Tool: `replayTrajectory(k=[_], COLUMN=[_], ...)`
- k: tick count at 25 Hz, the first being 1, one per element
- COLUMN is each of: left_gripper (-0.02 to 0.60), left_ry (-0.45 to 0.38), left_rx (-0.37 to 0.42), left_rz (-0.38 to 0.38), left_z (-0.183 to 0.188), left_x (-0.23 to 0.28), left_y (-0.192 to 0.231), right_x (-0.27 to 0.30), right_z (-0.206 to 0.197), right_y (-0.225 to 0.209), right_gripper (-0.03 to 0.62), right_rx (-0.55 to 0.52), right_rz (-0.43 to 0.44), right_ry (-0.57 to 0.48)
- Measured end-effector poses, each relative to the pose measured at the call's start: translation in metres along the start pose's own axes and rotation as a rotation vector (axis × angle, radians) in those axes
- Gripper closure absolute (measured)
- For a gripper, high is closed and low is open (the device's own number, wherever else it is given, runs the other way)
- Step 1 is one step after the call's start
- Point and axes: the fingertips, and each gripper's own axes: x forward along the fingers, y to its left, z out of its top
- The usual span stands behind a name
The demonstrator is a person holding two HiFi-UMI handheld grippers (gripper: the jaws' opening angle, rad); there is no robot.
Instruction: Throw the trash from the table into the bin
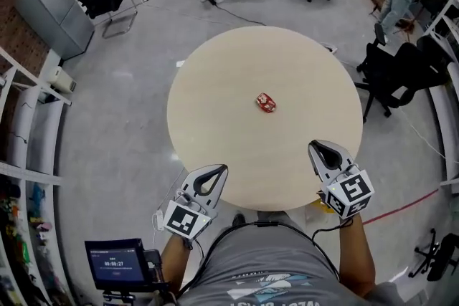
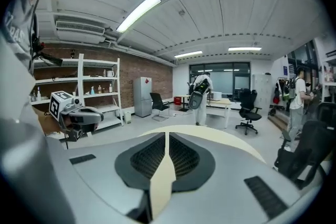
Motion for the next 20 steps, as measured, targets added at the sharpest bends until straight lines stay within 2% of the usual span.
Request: replayTrajectory(k=[2, 4, 7, 9, 11, 15, 20], left_gripper=[0.54, 0.54, 0.54, 0.54, 0.54, 0.54, 0.54], left_ry=[0.025, 0.004, 0.011, 0.036, 0.068, 0.091, 0.124], left_rx=[-0.022, -0.046, -0.11, -0.129, -0.136, -0.186, -0.244], left_rz=[0.034, 0.058, 0.115, 0.141, 0.15, 0.185, 0.234], left_z=[-0.001, -0.005, -0.027, -0.038, -0.044, -0.06, -0.091], left_x=[0.006, 0.012, 0.036, 0.052, 0.062, 0.088, 0.103], left_y=[0.02, 0.038, 0.052, 0.054, 0.053, 0.062, 0.087], right_x=[0.037, 0.072, 0.12, 0.143, 0.161, 0.204, 0.279], right_z=[0.001, -0.002, -0.016, -0.025, -0.033, -0.054, -0.1], right_y=[0.002, 0.002, -0.016, -0.029, -0.039, -0.071, -0.091], right_gripper=[0.582, 0.582, 0.58, 0.517, 0.48, 0.379, 0.334], right_rx=[0.006, -0.003, -0.02, -0.028, -0.033, -0.03, -0.02], right_rz=[0.064, 0.105, 0.157, 0.193, 0.22, 0.246, 0.264], right_ry=[0.026, 0.05, 0.069, 0.088, 0.12, 0.182, 0.259])
